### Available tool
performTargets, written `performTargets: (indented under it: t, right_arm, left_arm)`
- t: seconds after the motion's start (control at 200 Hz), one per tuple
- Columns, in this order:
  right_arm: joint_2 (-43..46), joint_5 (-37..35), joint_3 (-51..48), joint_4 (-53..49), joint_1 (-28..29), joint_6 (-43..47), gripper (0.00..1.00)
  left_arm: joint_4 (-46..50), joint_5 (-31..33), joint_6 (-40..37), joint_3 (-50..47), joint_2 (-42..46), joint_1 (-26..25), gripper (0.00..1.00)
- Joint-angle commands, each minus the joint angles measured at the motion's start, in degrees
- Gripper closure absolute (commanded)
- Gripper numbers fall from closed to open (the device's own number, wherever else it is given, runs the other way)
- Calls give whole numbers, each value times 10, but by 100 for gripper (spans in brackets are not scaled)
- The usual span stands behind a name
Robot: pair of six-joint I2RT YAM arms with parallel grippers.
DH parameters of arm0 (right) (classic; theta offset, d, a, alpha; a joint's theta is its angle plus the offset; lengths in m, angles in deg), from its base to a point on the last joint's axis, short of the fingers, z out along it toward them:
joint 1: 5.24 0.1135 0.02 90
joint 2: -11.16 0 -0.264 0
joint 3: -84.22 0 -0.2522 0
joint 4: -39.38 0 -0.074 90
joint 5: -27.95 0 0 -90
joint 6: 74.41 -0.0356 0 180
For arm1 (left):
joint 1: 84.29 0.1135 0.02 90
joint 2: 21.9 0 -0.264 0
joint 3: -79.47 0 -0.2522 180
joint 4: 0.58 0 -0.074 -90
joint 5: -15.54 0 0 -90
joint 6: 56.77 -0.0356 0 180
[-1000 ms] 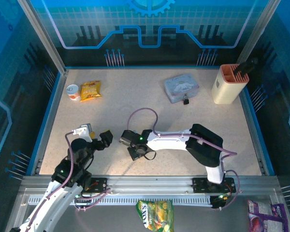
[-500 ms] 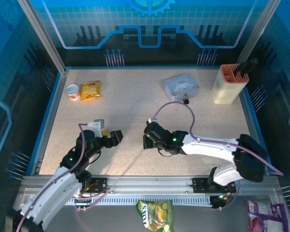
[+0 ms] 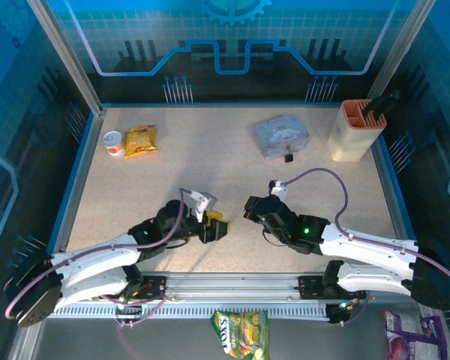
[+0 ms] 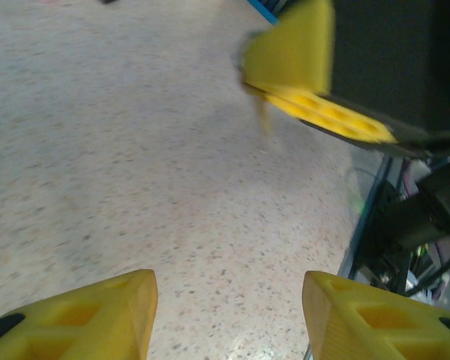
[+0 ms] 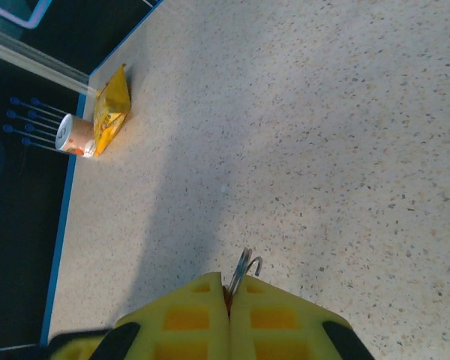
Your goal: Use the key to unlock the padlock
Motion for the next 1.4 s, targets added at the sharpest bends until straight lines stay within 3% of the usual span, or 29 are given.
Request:
performTargets:
  t: [0.0,0.175,0.545,0.675,1.131,1.256,1.326,1.396]
  right_arm:
    - [14,-19,-3,-9,0,-57,100]
    - [19,-19,-3,-28,13,-86,100]
    - [18,-19,-13,-15,32,-103,100]
    - [15,-14,-16,-8,36,-105,100]
    - [8,-13,-12,-11,43,-103,100]
    - [4,-9,-8,-9,44,-91,100]
    - [1,2,-8,19,42,-50,92]
    - [0,20,-6,49,36,19,75]
  left_arm:
    - [-91,54,-96,14,-38,-34,53]
    - [-151,114,-147,23,-84,-49,63]
    - [-202,134,-210,58,-153,-57,72]
    - [-202,128,-215,65,-162,-57,74]
    - [-207,106,-229,54,-160,-57,100]
    - [-203,107,-225,52,-155,-57,100]
    - [-185,117,-210,57,-151,-56,100]
    - [-150,123,-198,69,-146,-54,100]
